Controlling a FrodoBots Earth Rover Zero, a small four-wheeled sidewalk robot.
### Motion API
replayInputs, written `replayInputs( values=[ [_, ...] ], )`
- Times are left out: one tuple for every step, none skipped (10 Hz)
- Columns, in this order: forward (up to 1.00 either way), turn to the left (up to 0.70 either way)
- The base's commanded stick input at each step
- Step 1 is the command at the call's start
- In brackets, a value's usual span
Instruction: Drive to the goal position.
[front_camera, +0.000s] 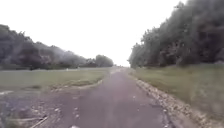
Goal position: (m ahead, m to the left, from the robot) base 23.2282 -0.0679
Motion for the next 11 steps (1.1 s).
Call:
replayInputs(
  values=[
    [0.85,0.0],
    [0.85,0.0],
    [0.85,0.0],
    [0.85,0.0],
    [0.85,0.0],
    [0.85,0.0],
    [0.85,0.0],
    [0.85,0.0],
    [0.85,0.0],
    [0.85,0.0],
    [0.85,0.0]
  ],
)
